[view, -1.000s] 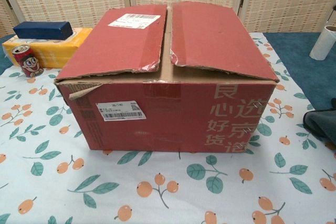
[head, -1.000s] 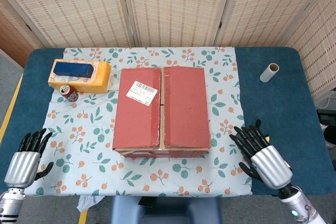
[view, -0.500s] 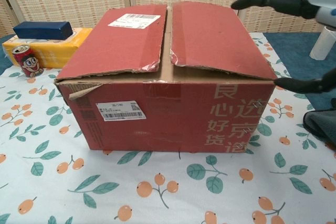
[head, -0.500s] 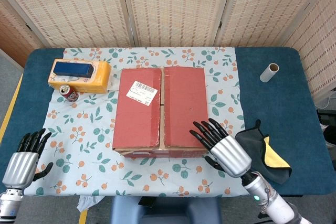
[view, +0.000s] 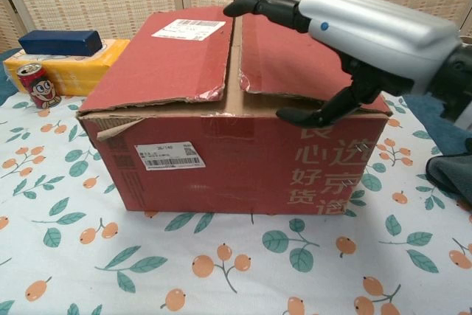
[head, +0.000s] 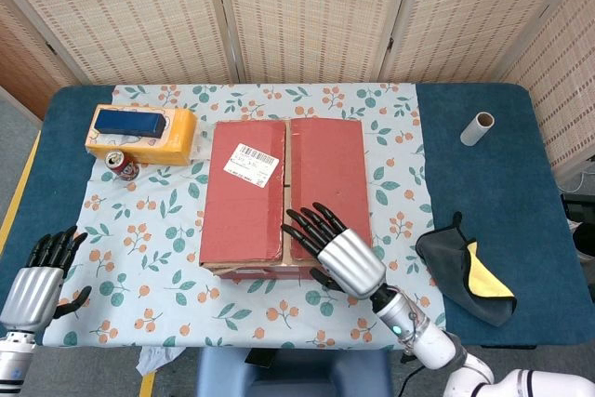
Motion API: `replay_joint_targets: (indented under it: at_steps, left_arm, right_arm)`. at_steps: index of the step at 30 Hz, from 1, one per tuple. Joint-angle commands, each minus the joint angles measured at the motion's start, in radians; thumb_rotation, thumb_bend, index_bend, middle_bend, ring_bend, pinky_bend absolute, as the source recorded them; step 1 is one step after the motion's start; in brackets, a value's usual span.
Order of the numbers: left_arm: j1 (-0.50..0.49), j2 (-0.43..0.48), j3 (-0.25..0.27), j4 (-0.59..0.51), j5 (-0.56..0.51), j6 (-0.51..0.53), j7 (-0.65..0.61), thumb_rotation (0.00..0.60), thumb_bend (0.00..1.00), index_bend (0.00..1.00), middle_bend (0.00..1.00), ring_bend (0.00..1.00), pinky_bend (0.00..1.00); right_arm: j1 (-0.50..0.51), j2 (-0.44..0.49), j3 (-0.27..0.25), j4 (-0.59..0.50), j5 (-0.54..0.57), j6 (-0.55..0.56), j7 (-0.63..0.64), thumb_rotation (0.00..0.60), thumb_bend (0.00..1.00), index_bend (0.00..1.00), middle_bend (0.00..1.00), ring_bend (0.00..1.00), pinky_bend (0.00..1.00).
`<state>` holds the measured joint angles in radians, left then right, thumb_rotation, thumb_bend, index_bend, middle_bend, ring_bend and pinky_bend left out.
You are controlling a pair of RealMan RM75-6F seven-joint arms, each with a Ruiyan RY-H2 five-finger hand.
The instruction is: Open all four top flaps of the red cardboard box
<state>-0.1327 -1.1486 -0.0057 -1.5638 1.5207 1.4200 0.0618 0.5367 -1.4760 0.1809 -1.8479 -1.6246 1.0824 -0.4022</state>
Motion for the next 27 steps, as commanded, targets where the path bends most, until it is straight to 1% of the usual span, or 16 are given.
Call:
replay_joint_targets:
  at_steps: [1, 9, 13, 16, 22, 27]
  left_arm:
    - [0.003, 0.009, 0.001, -0.002, 0.004, 0.006, -0.017, 0.6, 0.36, 0.0, 0.0, 0.0, 0.0]
    - [0.016, 0.028, 0.002, -0.004, 0.018, 0.035, -0.065, 0.6, 0.36, 0.0, 0.0, 0.0, 0.0]
    - [0.019, 0.035, 0.005, -0.003, 0.028, 0.044, -0.084, 0.6, 0.36, 0.0, 0.0, 0.0, 0.0]
    - [0.023, 0.039, 0.004, -0.002, 0.03, 0.053, -0.094, 0.6, 0.36, 0.0, 0.0, 0.0, 0.0]
    - [0.023, 0.039, 0.001, -0.001, 0.023, 0.049, -0.095, 0.6, 0.36, 0.0, 0.0, 0.0, 0.0]
    - [0.022, 0.033, -0.001, -0.004, 0.016, 0.043, -0.07, 0.6, 0.36, 0.0, 0.0, 0.0, 0.0]
  right_arm:
    - [0.031, -0.04, 0.015, 0.036, 0.025, -0.017, -0.022, 0.6, 0.36, 0.0, 0.0, 0.0, 0.0]
    - [0.093, -0.125, 0.05, 0.13, 0.049, -0.015, -0.101, 0.6, 0.36, 0.0, 0.0, 0.0, 0.0]
    - [0.114, -0.158, 0.06, 0.165, 0.056, -0.001, -0.101, 0.6, 0.36, 0.0, 0.0, 0.0, 0.0]
    - [0.118, -0.163, 0.064, 0.173, 0.053, 0.021, -0.09, 0.6, 0.36, 0.0, 0.0, 0.0, 0.0]
    - [0.085, -0.11, 0.059, 0.131, -0.005, 0.129, -0.074, 0.6, 0.36, 0.0, 0.0, 0.0, 0.0]
    - [0.013, -0.01, 0.05, 0.052, -0.035, 0.245, -0.079, 0.6, 0.36, 0.0, 0.0, 0.0, 0.0]
